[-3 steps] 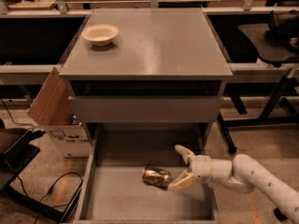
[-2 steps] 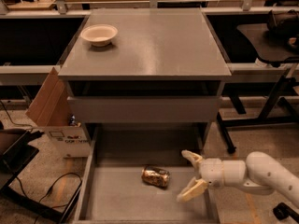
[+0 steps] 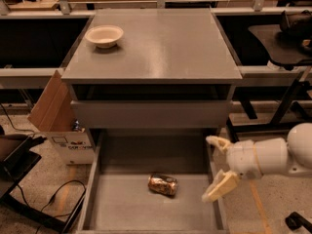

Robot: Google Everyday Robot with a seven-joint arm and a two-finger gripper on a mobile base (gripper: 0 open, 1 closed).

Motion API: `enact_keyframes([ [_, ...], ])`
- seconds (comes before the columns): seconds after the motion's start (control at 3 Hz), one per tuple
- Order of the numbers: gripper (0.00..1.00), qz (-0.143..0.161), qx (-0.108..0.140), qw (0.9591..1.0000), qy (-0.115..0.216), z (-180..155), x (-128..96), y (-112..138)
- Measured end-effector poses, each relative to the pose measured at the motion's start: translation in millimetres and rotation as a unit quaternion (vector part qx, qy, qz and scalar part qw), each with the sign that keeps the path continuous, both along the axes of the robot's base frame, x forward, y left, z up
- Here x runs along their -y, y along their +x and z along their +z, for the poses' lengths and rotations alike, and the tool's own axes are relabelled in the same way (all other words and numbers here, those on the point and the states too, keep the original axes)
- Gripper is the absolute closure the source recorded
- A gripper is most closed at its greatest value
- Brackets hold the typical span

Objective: Place orange can into middle drawer

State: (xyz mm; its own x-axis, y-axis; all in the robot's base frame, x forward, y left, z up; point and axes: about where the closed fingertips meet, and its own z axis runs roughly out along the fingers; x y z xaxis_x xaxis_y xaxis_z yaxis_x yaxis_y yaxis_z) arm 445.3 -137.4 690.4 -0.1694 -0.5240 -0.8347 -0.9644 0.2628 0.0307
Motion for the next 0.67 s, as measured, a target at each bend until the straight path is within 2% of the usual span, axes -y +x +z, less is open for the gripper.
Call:
enact_keyframes([
  [0.33, 0.00, -0.009, 0.113, 0.9848, -0.131, 129, 16, 29],
  [0.67, 0.00, -0.028, 0.185, 0.9544, -0.233, 207, 15, 43],
])
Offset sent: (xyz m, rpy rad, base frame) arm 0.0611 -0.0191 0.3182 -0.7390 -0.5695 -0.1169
